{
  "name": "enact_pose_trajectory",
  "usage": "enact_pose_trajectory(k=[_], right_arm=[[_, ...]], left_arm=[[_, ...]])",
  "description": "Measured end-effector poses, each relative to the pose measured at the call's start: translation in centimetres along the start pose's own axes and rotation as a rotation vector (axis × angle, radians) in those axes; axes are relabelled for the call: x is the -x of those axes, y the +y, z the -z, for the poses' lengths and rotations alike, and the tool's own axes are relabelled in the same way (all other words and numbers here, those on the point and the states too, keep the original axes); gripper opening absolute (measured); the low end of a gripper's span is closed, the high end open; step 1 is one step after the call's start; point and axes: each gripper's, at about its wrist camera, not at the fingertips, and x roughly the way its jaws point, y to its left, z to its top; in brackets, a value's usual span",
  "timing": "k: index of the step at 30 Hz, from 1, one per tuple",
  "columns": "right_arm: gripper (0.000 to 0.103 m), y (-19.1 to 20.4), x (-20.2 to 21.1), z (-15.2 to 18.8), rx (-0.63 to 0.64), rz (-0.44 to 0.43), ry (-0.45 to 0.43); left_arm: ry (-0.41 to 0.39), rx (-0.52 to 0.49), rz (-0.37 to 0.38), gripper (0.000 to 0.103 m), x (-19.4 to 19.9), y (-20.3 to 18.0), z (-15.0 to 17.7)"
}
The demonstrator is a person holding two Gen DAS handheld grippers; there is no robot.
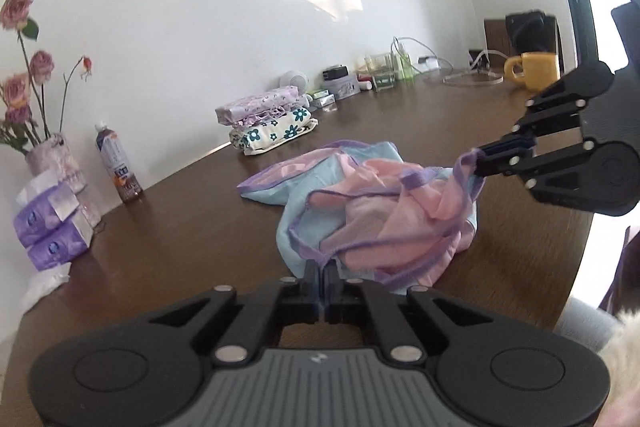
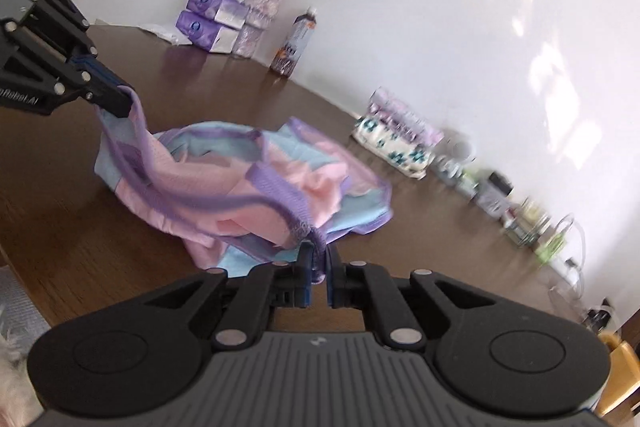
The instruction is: Fold clothes
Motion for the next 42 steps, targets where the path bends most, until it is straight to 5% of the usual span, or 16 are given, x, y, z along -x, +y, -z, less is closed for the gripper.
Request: enact_pose_trajectory(k=[9, 14, 19, 22, 28, 30, 33, 39, 42], right_arm=[[0.011, -2.7, 1.6, 1.4, -0.166, -0.189, 0.067], [0.025, -2.4, 2.1, 1.4, -0.049, -0.193, 0.071], [0.025, -1.7, 1.1, 0.7, 0.018, -0.209, 0.069], [0.012, -1.9, 0.5, 0.5, -0.005, -0.204, 0.084], [0.006, -3.8, 0.3, 0.0, -0.149, -0.137, 0.039], [0.003, -4.3, 0.5, -0.3, -0.204, -0.109, 0.001], [0.003, -5.1, 0.8, -0.8, -0.288, -0.068, -0.057], [0.003, -5.0, 0.0, -0.3, -0.367, -0.068, -0.050], [0.005, -4.2, -0.3, 0.1, -0.380, -0.094, -0.026]], left_arm=[[0.060, 0.044, 0.054, 0.010, 0.5, 0.8, 1.2], [0.075, -0.008, 0.089, 0.015, 0.3, 1.1, 0.8], [0.088, -0.064, 0.136, 0.020, -0.2, 0.9, 0.1], [0.097, -0.086, 0.165, 0.020, -0.6, 0.6, -0.2], [0.105, -0.117, 0.225, 0.020, -1.3, -0.4, -0.4], [0.100, -0.125, 0.244, 0.005, -1.3, -0.8, -0.5], [0.058, -0.066, 0.196, 0.002, -1.0, -0.8, -0.8], [-0.018, 0.221, -0.061, 0.002, -0.7, 1.4, -0.8], [0.015, 0.313, -0.059, 0.002, -0.8, 2.1, -0.1]])
